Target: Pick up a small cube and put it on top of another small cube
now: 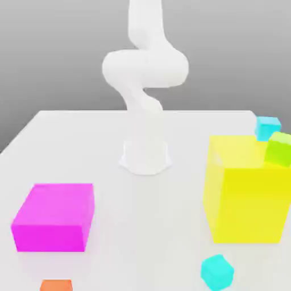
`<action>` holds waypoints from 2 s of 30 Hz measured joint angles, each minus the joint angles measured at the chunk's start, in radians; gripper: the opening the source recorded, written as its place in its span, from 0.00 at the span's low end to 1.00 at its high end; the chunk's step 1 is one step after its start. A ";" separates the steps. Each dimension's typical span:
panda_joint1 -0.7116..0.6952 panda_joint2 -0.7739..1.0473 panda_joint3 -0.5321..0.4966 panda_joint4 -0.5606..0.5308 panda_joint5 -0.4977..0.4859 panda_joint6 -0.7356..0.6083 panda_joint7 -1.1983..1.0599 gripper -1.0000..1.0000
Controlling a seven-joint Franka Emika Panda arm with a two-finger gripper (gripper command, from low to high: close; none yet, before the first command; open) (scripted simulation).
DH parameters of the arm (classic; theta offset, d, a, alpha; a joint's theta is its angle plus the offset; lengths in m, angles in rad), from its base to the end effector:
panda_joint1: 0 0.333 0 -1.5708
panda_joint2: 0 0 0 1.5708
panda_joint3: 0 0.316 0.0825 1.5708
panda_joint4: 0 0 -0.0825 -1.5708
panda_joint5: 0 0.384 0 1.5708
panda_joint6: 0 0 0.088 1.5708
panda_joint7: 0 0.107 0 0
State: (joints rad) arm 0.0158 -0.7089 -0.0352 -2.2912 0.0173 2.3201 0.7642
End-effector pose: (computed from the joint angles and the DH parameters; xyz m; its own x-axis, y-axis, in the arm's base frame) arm 0.3789 -0.0119 0.6845 0.5264 -0.7168 0.4572 -0.5199 -0.6969 -0.4939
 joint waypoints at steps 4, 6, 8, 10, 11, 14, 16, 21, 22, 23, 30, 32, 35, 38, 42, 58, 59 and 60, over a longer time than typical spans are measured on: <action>0.024 0.150 -0.058 0.015 0.033 0.032 -0.063 0.50; 0.033 0.223 -0.084 0.022 0.053 0.048 -0.096 0.50; 0.040 0.296 -0.109 0.029 0.073 0.063 -0.130 0.50; 0.045 0.368 -0.131 0.037 0.095 0.079 -0.164 0.50; 0.046 0.405 -0.141 0.040 0.106 0.086 -0.181 0.50; 0.046 0.514 -0.168 0.051 0.139 0.109 -0.233 0.50; 0.041 0.587 -0.180 0.058 0.160 0.124 -0.267 0.50; 0.010 0.767 -0.196 0.076 0.200 0.164 -0.343 0.50; 0.003 0.802 -0.197 0.079 0.204 0.173 -0.355 0.50; -0.003 0.837 -0.197 0.083 0.207 0.181 -0.367 0.50; -0.045 1.075 -0.216 0.104 0.193 0.247 -0.425 0.50; -0.058 1.144 -0.212 0.113 0.195 0.280 -0.439 0.50; -0.089 1.253 -0.177 0.136 0.229 0.359 -0.467 0.50; -0.096 1.275 -0.168 0.141 0.236 0.374 -0.473 0.00; -0.099 1.285 -0.164 0.143 0.241 0.381 -0.476 0.00; 0.217 0.943 0.037 -0.123 -0.008 0.323 -0.606 0.00; 0.237 0.973 0.052 -0.129 -0.024 0.361 -0.613 0.00; 0.247 1.001 0.059 -0.131 -0.032 0.393 -0.616 1.00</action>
State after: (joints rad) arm 0.2631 0.2926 0.0234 -2.4224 -0.0150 2.7127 0.1481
